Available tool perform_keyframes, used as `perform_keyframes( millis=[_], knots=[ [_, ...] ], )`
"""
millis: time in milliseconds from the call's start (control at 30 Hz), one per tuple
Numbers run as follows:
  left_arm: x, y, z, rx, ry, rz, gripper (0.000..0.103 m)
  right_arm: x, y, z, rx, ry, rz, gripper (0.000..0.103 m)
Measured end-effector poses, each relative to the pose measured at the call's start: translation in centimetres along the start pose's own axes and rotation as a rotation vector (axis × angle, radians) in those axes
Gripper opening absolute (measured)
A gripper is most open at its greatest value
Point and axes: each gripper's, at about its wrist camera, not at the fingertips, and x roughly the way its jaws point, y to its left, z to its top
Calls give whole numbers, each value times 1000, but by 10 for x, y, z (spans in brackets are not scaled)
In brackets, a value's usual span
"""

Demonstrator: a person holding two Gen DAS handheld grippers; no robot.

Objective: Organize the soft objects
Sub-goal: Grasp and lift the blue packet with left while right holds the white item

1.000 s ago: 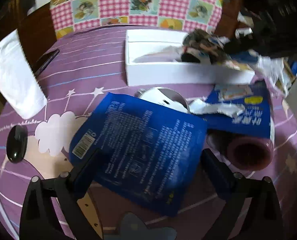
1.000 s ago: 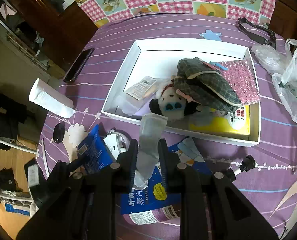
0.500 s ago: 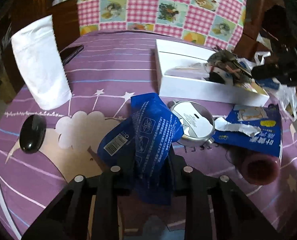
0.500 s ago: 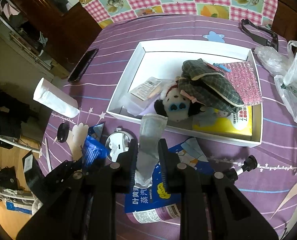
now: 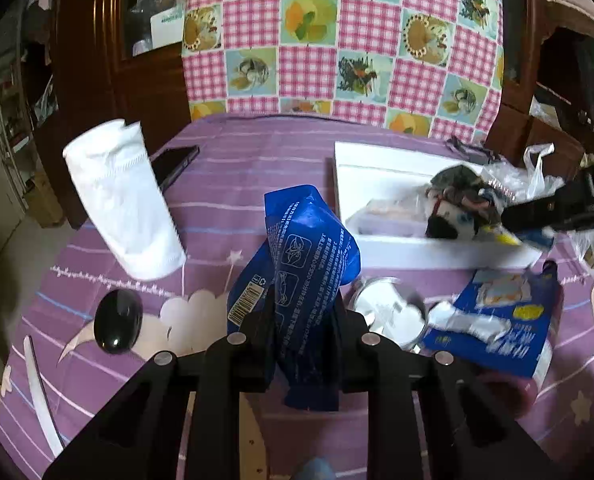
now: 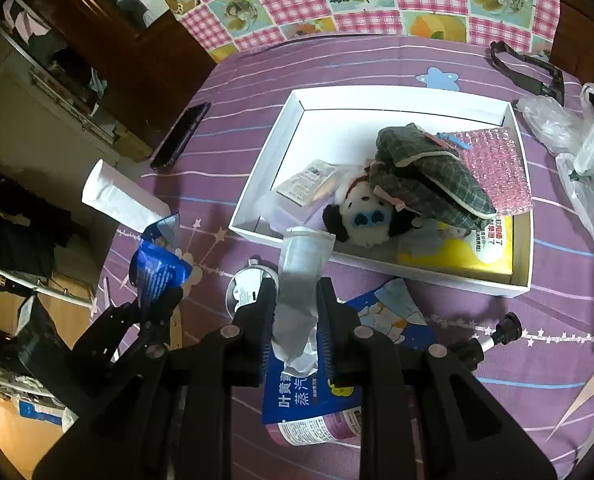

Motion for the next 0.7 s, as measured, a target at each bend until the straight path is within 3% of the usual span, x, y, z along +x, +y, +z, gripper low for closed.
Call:
perform_keyframes(
  millis=[333, 500, 700],
  knots=[
    [-1, -24, 45, 18, -70, -75, 20, -23, -22, 7, 77, -125, 46, 23],
    [15, -40, 63, 44, -91, -99, 21, -33, -47, 12, 146, -209, 93, 23],
    [51, -57, 76, 72, -57, -138, 22, -33, -70, 16, 201, -247, 107, 23]
  ],
)
